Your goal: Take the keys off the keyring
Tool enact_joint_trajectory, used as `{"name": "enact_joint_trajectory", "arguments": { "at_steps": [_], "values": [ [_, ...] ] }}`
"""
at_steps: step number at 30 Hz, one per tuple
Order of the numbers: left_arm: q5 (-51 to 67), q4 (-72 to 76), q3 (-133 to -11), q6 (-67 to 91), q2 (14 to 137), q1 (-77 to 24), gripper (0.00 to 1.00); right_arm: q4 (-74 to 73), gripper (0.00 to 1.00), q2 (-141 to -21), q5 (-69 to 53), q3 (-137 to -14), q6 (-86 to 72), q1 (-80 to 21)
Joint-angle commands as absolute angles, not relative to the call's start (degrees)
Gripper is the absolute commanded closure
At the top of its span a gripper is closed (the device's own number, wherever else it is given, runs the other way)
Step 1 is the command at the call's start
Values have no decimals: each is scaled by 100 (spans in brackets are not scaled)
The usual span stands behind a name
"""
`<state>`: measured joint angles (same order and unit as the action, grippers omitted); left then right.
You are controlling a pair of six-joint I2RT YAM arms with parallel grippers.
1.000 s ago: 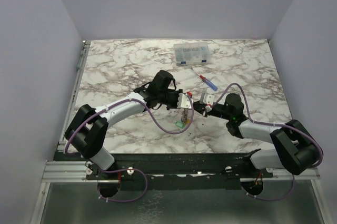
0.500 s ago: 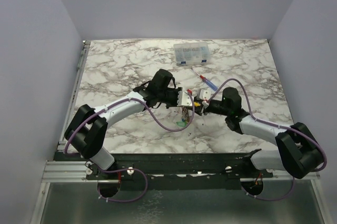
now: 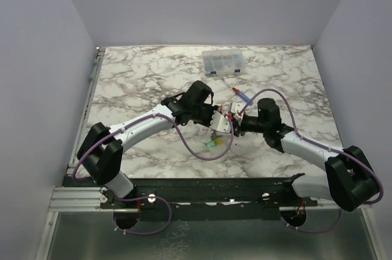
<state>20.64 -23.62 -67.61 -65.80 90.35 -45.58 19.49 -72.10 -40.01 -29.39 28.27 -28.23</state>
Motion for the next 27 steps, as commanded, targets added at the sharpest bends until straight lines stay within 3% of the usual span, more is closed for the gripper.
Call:
{"name": "enact_joint_trajectory", "arguments": {
  "at_steps": [1, 11, 20, 27],
  "values": [
    [1292, -2803, -6913, -7405, 9176, -4991, 100, 1916, 62, -7307, -3884, -3236, 2633, -2870],
    [883, -2521, -6726, -7752, 9394, -5024, 100, 3097, 67, -7473, -4002, -3026, 1952, -2808],
    [2723, -2504, -6731, -7608, 9233, -4485, 100, 3872, 67, -7252, -4097, -2338, 2016, -2431],
    [3639, -3365, -7549, -7559, 9463, -4291, 100, 2922, 62, -6945, -4590, -2705, 1909, -2041]
  ]
}}
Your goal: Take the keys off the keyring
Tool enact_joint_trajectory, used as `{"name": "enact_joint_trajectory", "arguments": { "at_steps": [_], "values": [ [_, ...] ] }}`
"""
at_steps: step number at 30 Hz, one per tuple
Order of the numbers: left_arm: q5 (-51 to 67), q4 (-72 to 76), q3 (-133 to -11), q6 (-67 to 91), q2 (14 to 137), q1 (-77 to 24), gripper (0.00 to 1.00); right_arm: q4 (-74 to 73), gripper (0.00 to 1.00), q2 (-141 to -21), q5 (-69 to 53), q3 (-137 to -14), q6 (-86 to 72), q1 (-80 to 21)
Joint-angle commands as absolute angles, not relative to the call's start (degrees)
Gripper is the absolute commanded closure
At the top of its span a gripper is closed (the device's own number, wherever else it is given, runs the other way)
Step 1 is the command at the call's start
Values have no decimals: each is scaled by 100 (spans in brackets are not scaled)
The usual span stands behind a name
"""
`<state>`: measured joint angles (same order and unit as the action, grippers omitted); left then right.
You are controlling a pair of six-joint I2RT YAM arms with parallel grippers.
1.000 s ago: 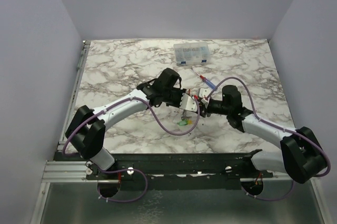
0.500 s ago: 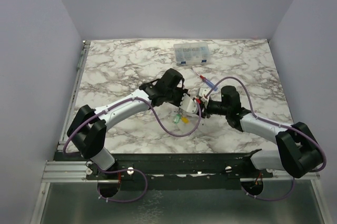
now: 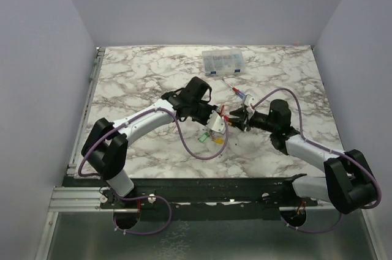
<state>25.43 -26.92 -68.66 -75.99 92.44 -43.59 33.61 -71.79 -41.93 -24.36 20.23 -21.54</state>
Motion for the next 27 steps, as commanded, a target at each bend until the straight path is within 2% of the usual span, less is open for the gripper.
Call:
{"name": "enact_joint_trajectory", "arguments": {
  "at_steps": [1, 5, 13, 16, 20, 27],
  "values": [
    [3856, -3568, -7786, -7414, 9554, -4272, 100, 2842, 62, -6910, -4622, -2761, 1856, -2032],
    [4280, -4157, -8210, -7260, 9812, -4235, 100, 2707, 59, -6878, -4732, -2859, 1687, -1976],
    [3991, -3864, -7558, -7230, 10108, -3809, 100, 2664, 58, -7166, -4826, -2924, 1503, -1872],
    [3502, -3279, -7405, -6744, 10174, -3792, 100, 2685, 59, -7364, -4979, -3002, 1457, -1872],
    [2814, -3196, -7575, -6321, 10428, -3840, 100, 2611, 59, -7532, -4879, -3130, 1347, -1872],
    [785, -3173, -7454, -6493, 10523, -4483, 100, 2627, 59, -7683, -4768, -3177, 1059, -1872]
  ]
}}
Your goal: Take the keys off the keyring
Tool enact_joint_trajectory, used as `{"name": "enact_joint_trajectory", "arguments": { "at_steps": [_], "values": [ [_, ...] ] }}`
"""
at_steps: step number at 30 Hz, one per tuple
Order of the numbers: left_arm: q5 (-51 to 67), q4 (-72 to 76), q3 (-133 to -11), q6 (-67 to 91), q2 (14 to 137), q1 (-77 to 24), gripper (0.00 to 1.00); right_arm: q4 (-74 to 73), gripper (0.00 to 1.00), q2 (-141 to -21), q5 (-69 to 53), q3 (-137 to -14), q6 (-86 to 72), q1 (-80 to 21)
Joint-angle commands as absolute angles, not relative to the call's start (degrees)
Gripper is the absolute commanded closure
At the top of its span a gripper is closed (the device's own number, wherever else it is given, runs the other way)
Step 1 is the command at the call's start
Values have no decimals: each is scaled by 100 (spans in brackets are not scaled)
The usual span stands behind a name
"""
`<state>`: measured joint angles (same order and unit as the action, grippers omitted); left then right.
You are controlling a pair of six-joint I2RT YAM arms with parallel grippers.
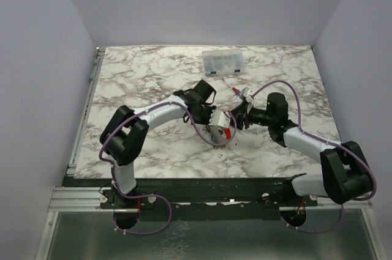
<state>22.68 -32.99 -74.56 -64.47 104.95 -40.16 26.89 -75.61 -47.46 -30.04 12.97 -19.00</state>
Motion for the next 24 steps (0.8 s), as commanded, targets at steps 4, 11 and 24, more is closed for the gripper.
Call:
{"name": "enact_joint_trajectory", "arguments": {
  "at_steps": [4, 11, 24],
  "values": [
    [-258, -3168, -7273, -6881, 10472, -5022, 100, 2551, 59, -7785, -4778, -3206, 1050, -1868],
    [205, -3176, -7416, -6775, 10387, -5042, 100, 2613, 63, -8127, -5512, -3326, 1062, -1872],
    [1308, -3172, -7183, -7329, 10125, -4730, 100, 2196, 65, -9259, -6435, -4133, 509, -1872]
  ]
}}
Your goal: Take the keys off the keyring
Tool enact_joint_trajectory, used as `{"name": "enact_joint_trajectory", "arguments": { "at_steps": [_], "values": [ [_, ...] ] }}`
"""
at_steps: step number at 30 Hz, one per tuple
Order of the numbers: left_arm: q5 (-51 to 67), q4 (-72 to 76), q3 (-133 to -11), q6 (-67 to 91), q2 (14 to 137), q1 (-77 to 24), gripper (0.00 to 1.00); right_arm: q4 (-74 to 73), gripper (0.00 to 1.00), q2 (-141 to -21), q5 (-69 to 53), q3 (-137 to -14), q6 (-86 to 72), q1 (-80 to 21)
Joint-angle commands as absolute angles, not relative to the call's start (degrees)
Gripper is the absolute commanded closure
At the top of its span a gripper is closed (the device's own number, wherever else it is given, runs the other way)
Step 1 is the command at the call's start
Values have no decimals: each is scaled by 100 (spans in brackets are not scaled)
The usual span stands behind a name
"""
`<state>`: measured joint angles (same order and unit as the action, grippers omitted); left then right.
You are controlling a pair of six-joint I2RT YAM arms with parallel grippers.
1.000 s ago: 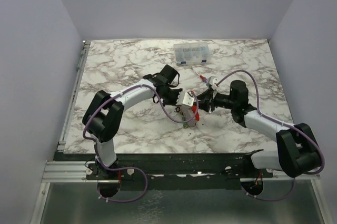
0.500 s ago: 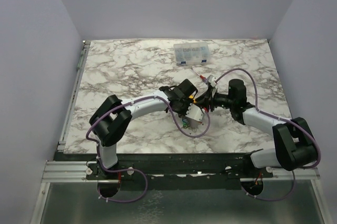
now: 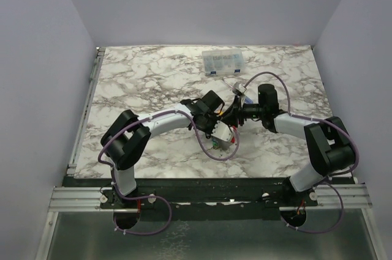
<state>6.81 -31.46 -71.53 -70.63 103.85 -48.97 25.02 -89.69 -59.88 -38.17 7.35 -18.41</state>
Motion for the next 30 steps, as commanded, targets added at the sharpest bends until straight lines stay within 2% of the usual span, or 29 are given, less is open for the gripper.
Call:
{"name": "enact_joint_trajectory", "arguments": {
  "at_steps": [1, 4, 9, 12, 15, 18, 22, 30],
  "values": [
    [1358, -3174, -7177, -7376, 10125, -4695, 100, 2130, 65, -9311, -6389, -4176, 536, -1872],
    [1512, -3205, -7148, -7523, 10121, -4593, 100, 1996, 64, -9504, -6411, -4357, 522, -1870],
    [1781, -3240, -7012, -7827, 10014, -4515, 100, 980, 65, -9863, -6639, -4779, 848, -1686],
    [1822, -3234, -6975, -7822, 9977, -4501, 100, 688, 65, -9681, -6456, -4743, 1145, -1506],
    [1867, -3235, -6968, -7787, 9950, -4459, 100, 700, 65, -9353, -6823, -4552, 1206, -1127],
    [1892, -3192, -6989, -7663, 9980, -4425, 100, 326, 65, -8923, -6817, -4466, 1627, -1106],
    [2072, -3157, -7057, -7580, 10026, -4328, 100, -262, 64, -8933, -6765, -4658, 1693, -1107],
    [2370, -3155, -7014, -8031, 9976, -4283, 100, 377, 70, -9702, -6939, -5148, 527, -1390]
  ]
}}
